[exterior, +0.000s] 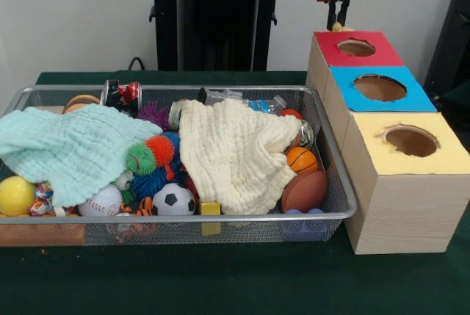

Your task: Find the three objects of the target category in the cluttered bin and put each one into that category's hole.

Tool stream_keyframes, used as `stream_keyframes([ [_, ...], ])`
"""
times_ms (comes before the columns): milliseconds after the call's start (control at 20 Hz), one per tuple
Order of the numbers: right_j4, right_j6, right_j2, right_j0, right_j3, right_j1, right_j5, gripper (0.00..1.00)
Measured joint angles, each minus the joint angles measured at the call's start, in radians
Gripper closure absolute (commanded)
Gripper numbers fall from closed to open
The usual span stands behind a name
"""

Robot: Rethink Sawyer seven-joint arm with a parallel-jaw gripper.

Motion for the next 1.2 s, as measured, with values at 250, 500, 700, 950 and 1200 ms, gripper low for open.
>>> stream_keyframes([
  [250, 0.048, 0.000, 0.002, -0.006, 0.024, -0.133, 0.183, 1.00],
  [500, 0.061, 0.000, -0.011, 0.001, 0.019, -0.221, 0.312, 1.00],
  [700, 0.061, 0.000, -0.034, 0.023, -0.017, -0.210, 0.301, 1.00],
  [950, 0.061, 0.000, -0.067, 0.056, -0.102, -0.172, 0.296, 1.00],
  [1200, 0.061, 0.000, -0.086, 0.073, -0.187, -0.142, 0.296, 1.00],
])
